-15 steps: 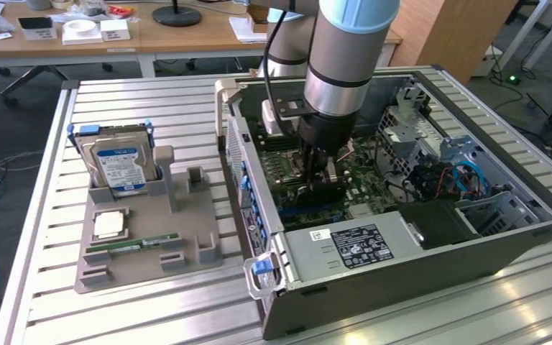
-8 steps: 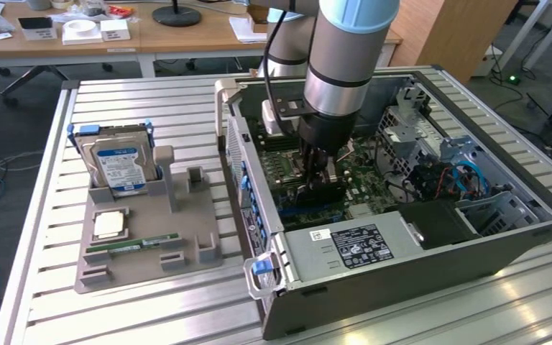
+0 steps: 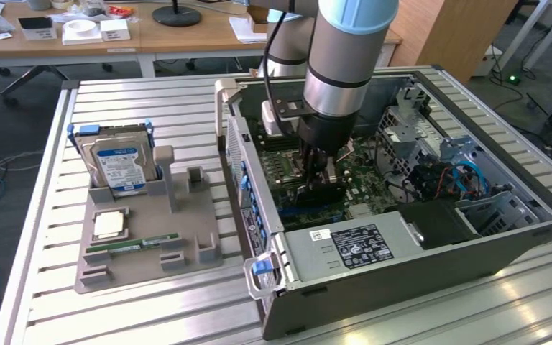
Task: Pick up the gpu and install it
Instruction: 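Insert the gpu into the slot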
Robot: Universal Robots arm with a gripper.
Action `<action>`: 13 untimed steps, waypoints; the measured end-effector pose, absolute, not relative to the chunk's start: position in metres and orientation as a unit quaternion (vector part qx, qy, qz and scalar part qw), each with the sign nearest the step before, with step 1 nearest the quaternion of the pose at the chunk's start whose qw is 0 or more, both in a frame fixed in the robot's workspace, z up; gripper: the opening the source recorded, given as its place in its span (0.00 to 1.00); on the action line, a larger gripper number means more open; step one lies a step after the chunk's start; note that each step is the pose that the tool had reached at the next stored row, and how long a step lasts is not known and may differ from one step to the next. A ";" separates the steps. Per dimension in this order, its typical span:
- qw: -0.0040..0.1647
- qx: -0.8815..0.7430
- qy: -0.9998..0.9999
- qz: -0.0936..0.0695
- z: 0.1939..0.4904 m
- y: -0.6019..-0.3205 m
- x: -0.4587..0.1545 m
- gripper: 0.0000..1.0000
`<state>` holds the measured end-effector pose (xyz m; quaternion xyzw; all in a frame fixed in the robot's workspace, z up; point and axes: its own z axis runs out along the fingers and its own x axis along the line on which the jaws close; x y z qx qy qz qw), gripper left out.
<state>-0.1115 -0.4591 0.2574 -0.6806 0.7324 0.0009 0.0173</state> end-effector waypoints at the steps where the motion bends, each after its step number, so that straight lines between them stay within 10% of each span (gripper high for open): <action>1: 0.017 -0.681 0.732 0.001 0.257 -0.459 -0.111 0.26; 13: 0.019 -0.681 0.732 0.000 0.257 -0.459 -0.117 0.26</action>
